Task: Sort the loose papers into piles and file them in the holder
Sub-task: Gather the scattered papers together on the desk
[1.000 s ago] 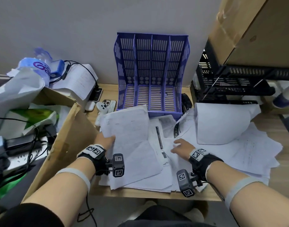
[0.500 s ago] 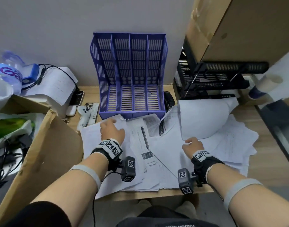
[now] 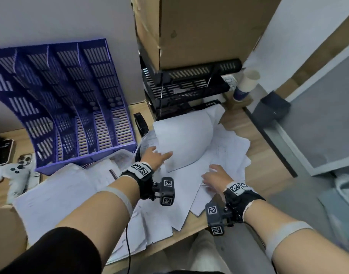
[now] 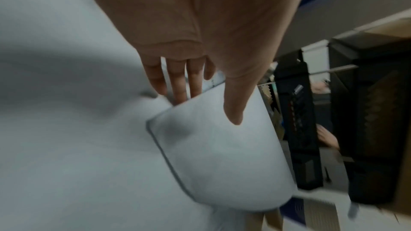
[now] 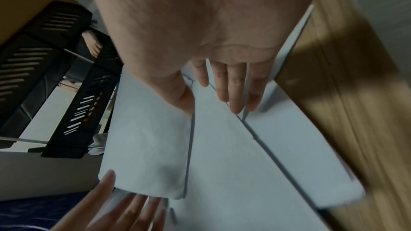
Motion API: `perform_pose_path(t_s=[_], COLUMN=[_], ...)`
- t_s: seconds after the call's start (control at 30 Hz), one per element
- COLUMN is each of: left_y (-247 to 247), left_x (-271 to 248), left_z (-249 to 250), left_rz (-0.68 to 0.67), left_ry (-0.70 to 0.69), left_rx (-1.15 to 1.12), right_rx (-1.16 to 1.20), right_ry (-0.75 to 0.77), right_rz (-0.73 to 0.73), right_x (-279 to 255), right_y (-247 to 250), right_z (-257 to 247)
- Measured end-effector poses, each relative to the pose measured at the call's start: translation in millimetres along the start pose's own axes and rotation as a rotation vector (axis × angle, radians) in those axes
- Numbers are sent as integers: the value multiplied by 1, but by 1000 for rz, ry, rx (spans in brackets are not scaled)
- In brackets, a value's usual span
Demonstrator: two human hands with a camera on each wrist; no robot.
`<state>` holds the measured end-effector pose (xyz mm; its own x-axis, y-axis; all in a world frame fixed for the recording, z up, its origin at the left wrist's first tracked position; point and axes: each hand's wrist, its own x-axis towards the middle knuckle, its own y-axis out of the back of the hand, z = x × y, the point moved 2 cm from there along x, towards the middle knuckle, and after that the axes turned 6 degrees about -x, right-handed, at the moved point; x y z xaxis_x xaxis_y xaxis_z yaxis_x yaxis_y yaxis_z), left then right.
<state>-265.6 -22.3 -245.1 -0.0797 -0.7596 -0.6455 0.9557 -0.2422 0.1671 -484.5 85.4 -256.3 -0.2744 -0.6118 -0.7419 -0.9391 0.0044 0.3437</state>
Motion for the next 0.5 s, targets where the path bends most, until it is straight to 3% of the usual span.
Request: perform_pose_path(t_s=[0.27,0.4,0.5], left_y=[-15,-11,-11], left_x=[17,15,14], left_z=[14,25,29], left_rz=[83,158,220], left_ry=[-76,-157,-191], left_rx=[-87,-218,-194], right_rx=[-18,-49,-157], right_ry=[95,118,146], right_rz=[3,-87,-55], right_x=[52,82,83], right_y=[57,55,53], right_z=[-33,-55,-64])
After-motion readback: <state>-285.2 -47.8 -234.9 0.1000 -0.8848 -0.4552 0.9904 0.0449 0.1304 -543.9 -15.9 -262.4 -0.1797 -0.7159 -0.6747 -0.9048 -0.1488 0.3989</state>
